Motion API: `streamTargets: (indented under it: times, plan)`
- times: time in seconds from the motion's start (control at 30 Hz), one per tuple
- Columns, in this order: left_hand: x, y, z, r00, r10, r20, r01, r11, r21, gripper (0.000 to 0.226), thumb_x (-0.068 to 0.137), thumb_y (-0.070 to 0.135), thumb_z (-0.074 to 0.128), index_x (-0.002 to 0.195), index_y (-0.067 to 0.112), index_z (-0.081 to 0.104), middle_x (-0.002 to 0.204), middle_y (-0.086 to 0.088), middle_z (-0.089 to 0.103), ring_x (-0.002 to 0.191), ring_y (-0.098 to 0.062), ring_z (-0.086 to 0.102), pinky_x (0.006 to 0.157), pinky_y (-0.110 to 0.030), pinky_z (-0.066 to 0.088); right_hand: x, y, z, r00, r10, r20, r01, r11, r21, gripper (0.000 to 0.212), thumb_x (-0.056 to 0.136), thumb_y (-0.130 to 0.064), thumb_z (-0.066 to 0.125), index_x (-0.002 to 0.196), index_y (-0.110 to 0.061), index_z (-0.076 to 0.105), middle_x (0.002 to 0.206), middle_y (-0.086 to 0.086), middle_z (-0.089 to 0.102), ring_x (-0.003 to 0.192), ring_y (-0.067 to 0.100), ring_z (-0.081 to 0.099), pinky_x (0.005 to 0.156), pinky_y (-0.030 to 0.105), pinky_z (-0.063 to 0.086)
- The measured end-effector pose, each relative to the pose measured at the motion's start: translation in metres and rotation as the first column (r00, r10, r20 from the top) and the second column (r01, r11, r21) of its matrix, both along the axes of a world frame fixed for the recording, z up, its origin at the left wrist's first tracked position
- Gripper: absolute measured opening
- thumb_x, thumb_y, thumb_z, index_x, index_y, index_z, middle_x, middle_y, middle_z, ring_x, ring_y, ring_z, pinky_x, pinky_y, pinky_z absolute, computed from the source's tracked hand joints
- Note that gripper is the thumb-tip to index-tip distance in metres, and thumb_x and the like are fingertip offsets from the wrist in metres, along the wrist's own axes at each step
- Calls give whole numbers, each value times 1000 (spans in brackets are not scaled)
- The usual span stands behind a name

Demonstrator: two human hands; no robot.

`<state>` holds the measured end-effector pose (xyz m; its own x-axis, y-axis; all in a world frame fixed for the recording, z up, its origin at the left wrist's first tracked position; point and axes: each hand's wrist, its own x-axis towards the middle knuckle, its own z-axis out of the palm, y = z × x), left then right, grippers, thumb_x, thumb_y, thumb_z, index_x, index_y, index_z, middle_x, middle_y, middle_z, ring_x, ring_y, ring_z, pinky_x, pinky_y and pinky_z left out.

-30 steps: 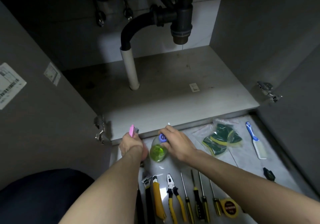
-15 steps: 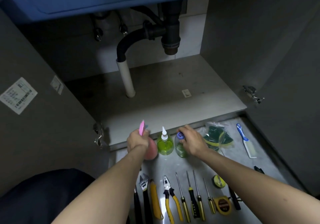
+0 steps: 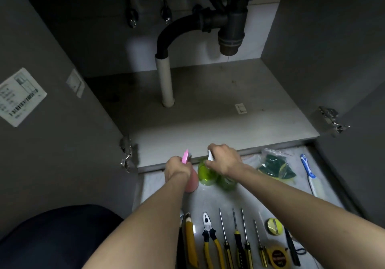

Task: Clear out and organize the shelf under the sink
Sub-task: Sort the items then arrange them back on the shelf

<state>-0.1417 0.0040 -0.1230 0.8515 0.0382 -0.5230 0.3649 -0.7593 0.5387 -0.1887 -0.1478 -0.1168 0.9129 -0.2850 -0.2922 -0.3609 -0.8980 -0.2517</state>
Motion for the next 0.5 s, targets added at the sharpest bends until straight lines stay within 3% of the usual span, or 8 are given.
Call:
streamTargets:
  times: [0.13,0.23,0.33,0.5]
  plan:
    - [5,-12,5,998,-59,2,59,998,36,26,93,34,64,102,11,71,108,-14,70,99,-34,65,72,-29,43,7,8,-6,999,-36,-20,37,999,22,32,89,-32,63,119,-20,62,121,11,67,114,34,61,89,36,51]
    - [6,-23,20,989,-145,41,139,984,113,38,94,45,60,111,12,68,120,-14,66,112,-35,62,80,-31,45,1,7,1,994,-97,40,93,991,95,32,83,-25,65,115,-25,63,118,9,68,111,34,62,82,32,47]
    - [13,-29,35,983,-171,68,160,977,140,44,92,48,61,121,14,65,130,-11,62,121,-32,58,92,-31,47,-10,0,19,975,-162,150,135,975,179,40,82,-25,65,122,-26,64,114,5,70,110,33,63,84,33,48]
    - [20,-27,66,977,-189,94,179,978,108,49,90,47,62,127,15,62,132,-12,61,123,-32,58,96,-33,47,-25,-19,62,907,-296,300,199,929,313,37,81,-25,71,119,-22,70,83,-2,64,91,25,64,79,33,48]
